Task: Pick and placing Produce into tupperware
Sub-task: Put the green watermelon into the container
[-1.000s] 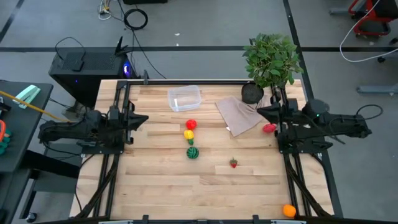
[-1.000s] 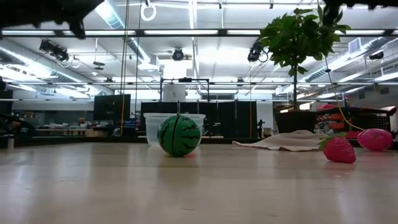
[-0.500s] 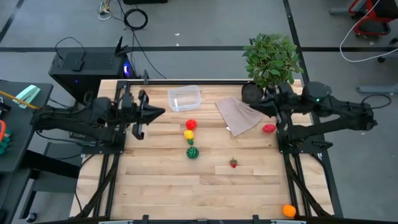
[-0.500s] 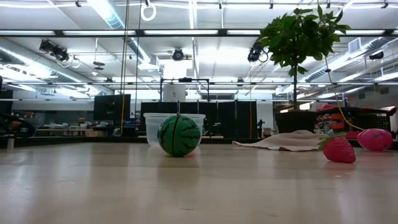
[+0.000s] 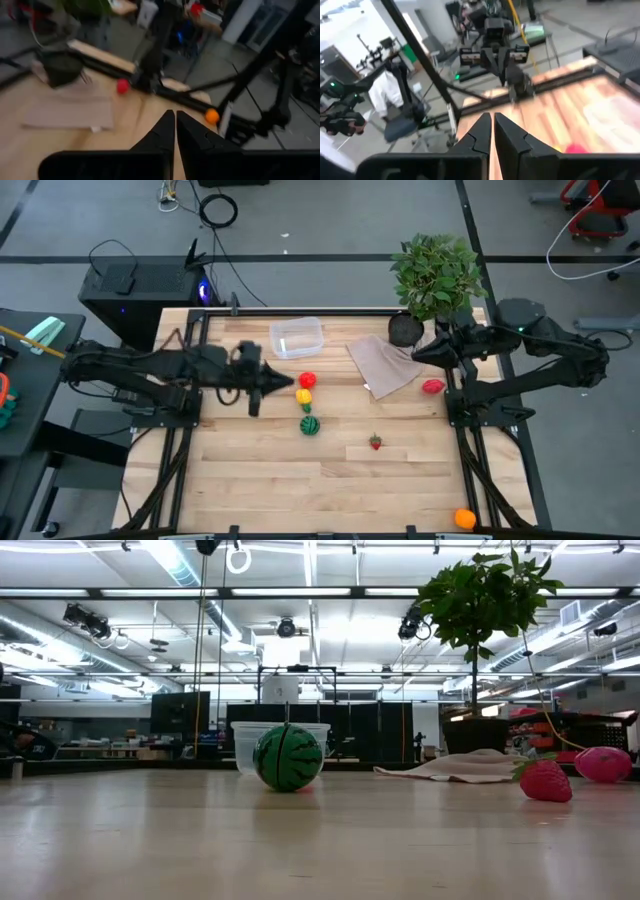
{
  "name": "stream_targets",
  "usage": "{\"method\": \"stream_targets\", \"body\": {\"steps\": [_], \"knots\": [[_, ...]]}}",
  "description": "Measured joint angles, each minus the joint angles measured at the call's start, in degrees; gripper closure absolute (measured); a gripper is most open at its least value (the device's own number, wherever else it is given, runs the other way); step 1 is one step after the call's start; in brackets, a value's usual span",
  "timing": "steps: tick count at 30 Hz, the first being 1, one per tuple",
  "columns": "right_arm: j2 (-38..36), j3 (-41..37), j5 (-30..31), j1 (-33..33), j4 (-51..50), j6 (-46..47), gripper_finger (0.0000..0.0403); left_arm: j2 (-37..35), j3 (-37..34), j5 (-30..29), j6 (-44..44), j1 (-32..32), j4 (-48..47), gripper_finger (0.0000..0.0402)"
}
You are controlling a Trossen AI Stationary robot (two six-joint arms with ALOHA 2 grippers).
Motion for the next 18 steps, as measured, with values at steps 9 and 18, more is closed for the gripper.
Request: {"method": "stream_targets", "body": {"steps": [9,18], "knots": [[0.09,0.0,-2.03,0.0,-4.53,0.29,0.0376,6.75,0.04,-0.01,-4.12,-7.21,0.15,0.0338],[0.07,0.0,-6.98,0.0,-9.33,-0.35,0.0376,18.69,16.49,-0.04,4.64,-7.72,-17.91,0.0293]]}}
